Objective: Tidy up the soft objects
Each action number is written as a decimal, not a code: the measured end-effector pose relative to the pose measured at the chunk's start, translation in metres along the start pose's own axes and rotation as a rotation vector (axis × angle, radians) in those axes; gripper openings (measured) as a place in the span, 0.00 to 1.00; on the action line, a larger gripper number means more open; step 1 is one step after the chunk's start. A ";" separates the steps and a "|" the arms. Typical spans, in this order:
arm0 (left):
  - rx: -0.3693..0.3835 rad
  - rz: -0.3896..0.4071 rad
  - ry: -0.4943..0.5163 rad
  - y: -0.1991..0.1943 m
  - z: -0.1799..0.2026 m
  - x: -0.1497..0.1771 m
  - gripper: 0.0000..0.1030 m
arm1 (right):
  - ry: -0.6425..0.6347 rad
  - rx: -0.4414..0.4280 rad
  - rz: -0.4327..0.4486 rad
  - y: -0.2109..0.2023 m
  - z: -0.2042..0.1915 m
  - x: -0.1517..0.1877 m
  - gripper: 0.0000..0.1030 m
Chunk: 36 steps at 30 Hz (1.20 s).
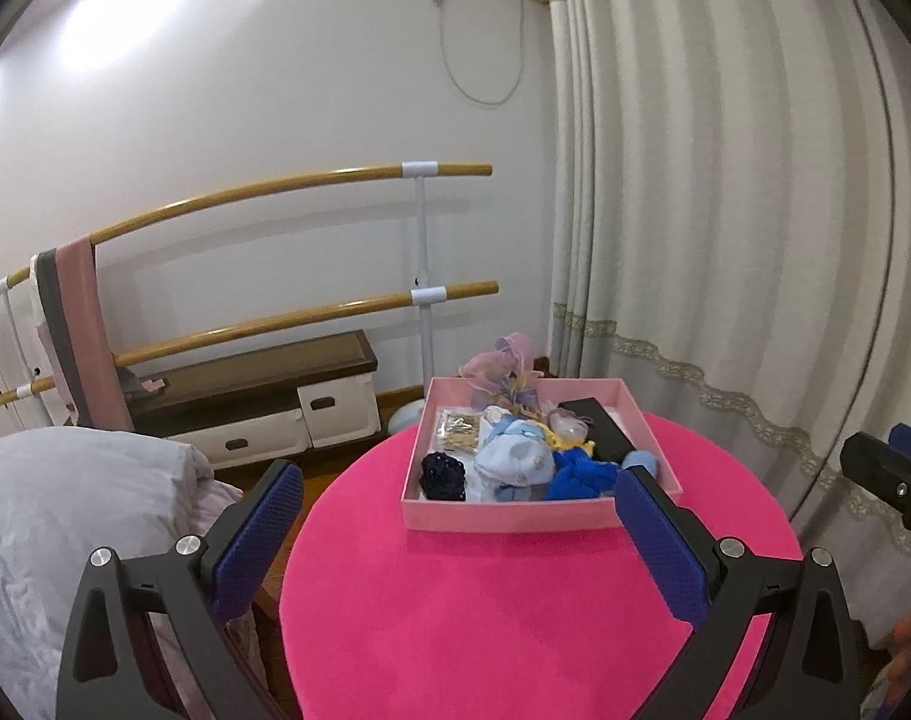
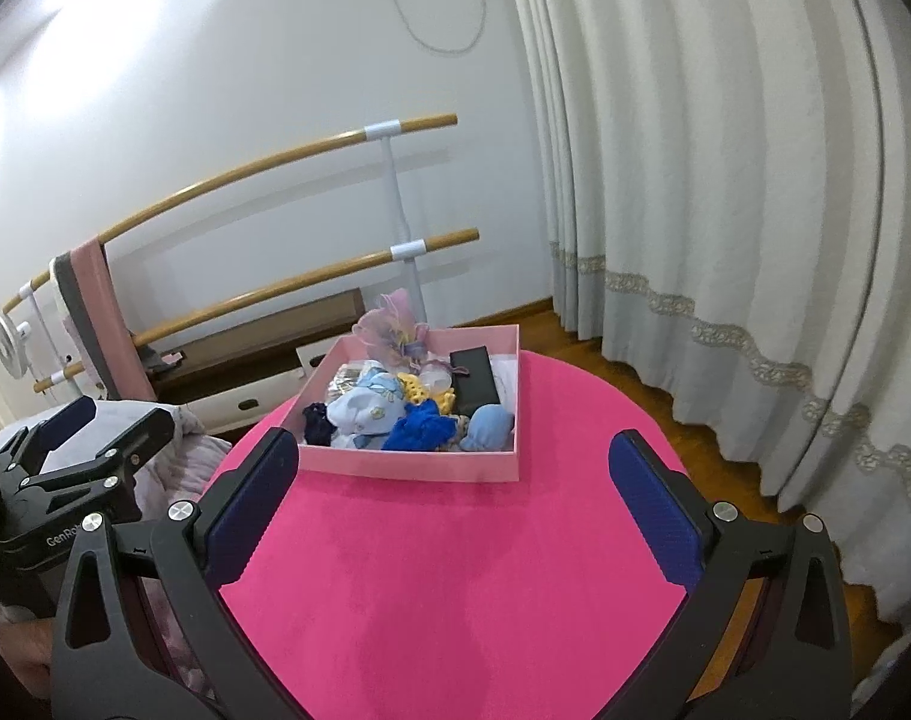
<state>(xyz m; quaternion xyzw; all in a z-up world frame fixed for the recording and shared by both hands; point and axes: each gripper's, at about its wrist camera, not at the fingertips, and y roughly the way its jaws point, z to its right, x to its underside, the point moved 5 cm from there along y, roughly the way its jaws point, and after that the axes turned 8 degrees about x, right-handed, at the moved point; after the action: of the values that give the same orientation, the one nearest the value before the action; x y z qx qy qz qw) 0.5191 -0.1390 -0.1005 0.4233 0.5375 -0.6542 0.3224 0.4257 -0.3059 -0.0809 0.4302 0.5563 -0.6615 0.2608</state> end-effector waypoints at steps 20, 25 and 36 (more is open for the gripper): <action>-0.035 0.073 -0.012 -0.154 0.013 0.060 1.00 | -0.014 0.041 0.155 -0.106 -0.030 0.038 1.00; -0.030 0.076 -0.040 -0.167 0.010 0.065 1.00 | -0.030 0.040 0.170 -0.112 -0.040 0.040 1.00; -0.028 0.078 -0.043 -0.169 0.009 0.060 1.00 | -0.041 0.042 0.173 -0.115 -0.043 0.043 1.00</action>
<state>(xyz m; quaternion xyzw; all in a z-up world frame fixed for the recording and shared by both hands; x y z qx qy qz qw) 0.3433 -0.1095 -0.0811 0.4254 0.5227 -0.6423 0.3650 0.3214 -0.2309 -0.0599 0.4684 0.4978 -0.6565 0.3190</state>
